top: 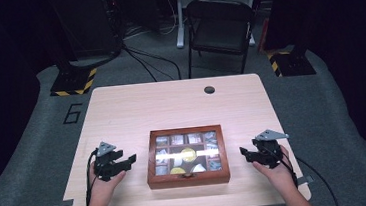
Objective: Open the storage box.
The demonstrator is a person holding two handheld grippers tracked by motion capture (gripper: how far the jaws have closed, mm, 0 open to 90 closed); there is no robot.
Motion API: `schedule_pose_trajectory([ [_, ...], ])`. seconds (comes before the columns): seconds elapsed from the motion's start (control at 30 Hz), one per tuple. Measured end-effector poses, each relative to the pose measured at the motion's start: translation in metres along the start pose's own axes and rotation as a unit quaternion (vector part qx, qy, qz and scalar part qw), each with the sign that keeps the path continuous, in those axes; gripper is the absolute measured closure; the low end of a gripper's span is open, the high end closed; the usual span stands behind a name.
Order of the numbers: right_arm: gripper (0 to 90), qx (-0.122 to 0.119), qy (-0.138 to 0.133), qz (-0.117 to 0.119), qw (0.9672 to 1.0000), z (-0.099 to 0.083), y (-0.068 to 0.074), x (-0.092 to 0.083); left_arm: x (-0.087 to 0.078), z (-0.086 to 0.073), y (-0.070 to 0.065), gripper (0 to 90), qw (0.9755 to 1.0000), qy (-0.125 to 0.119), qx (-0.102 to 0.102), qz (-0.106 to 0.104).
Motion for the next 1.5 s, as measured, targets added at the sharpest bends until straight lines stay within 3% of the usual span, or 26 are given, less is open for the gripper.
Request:
schedule_pose_trajectory([
  [0.23,38.2,-0.004,-0.005,0.013,0.9999,0.001,0.008,-0.007,-0.006,0.000,-0.008,37.3,0.9999,-0.005,-0.007,-0.007],
  [0.63,38.3,-0.007,-0.010,0.023,0.9997,0.001,0.016,-0.017,-0.014,0.000,-0.021,37.3,0.9997,-0.007,0.010,-0.021],
  [1.5,38.8,-0.016,-0.020,0.048,0.9985,-0.002,0.036,-0.034,-0.031,-0.002,-0.043,37.3,0.9987,-0.021,0.012,-0.044],
])
Point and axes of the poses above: each handheld gripper's, and its own axes: x roughly forward along the jaws, z roughly out of its top, y roughly to its left, the point moved 1 cm from there along x, roughly forward along the jaws, and after that the axes turned 15 degrees about -y, right-handed, at the moved point
